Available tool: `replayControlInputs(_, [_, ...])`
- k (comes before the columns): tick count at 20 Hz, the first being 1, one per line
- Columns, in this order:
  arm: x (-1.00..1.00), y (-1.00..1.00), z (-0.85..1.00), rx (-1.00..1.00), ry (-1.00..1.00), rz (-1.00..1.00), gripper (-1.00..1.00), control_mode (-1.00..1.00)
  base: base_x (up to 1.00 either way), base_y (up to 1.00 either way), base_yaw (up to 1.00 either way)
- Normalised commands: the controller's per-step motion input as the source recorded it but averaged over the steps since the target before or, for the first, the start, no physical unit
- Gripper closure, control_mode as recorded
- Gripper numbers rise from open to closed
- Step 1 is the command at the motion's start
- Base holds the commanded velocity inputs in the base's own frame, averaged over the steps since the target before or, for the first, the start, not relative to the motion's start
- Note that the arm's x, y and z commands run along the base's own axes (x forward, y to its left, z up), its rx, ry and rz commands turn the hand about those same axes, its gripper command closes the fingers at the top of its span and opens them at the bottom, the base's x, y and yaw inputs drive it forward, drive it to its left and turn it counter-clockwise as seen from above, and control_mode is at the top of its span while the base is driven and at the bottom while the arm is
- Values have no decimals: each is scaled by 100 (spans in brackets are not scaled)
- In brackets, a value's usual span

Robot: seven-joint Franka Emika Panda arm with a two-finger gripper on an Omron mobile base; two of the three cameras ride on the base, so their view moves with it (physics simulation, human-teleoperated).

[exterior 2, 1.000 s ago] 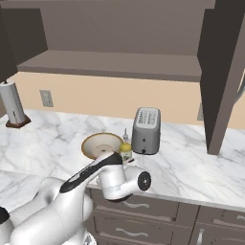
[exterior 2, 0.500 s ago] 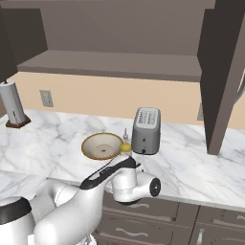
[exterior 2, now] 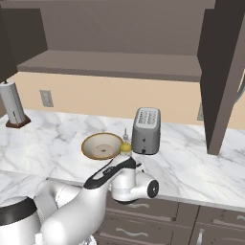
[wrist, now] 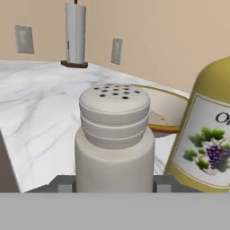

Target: Retrieve the bottle and the shaker from the cabinet and place them next to the mixing bowl on the counter. Then add garlic from the fridge to the mixing bowl.

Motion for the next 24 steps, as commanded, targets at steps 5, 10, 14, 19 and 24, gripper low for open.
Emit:
replayControlInputs(5, [0,39,-1,0,-4,0,100,-100,0,0,0])
replayControlInputs(10, [0,43,0,0,-3,0,100,-100,0,0,0])
replayControlInputs(14, [6,23,0,0,0,-4,100,-100,0,0,0])
replayControlInputs(19, [15,5,0,0,0,-11,100,-100,0,0,0])
replayControlInputs(24, [4,8,-3,0,0,-7,100,-100,0,0,0])
